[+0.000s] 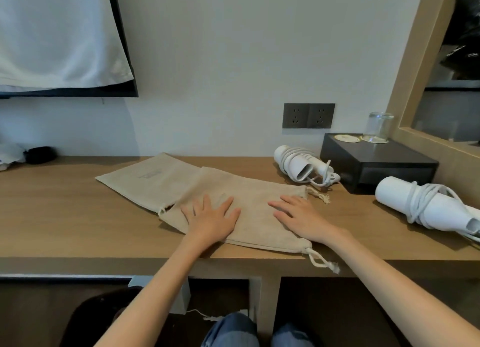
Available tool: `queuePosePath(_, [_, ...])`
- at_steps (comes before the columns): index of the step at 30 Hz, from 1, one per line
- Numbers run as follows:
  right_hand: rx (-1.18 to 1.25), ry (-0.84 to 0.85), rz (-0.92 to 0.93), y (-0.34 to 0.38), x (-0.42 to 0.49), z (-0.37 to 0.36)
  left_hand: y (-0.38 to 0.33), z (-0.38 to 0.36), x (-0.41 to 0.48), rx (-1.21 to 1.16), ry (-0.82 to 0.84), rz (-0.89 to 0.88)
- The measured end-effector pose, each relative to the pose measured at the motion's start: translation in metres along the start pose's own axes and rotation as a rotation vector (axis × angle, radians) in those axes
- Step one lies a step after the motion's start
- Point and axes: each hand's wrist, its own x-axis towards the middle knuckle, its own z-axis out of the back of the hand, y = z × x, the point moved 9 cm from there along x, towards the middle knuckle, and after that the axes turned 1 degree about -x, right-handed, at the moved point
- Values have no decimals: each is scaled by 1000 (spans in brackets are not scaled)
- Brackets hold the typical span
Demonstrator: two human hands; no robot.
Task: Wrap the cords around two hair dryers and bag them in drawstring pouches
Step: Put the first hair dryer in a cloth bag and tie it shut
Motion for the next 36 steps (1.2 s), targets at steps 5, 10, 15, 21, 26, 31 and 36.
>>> queuePosePath(5, [-59,-27,-41,17,18,-7,21,11,28,93,-33,-31])
queuePosePath(10, [-7,-135,-92,44,47,-11,56,25,64,38,-101,-58])
queuePosePath(15, [27,-196,-98,51,56,-8,56,44,72,-13,-306,-89])
queuePosePath(21, [25,-539,-8,36,36,55,8,55,64,-261,-427,-163])
queuePosePath(26, [-89,-576,-144,-15,50,89,-60,55,79,-457,-308,-307])
queuePosePath(31, [-81,-443,-305,-63,72,96,-87,26,86,-573,-101,-323])
queuePosePath(36, [-164,-352,-356,-82,102,100,-88,9,85,-435,28,-345])
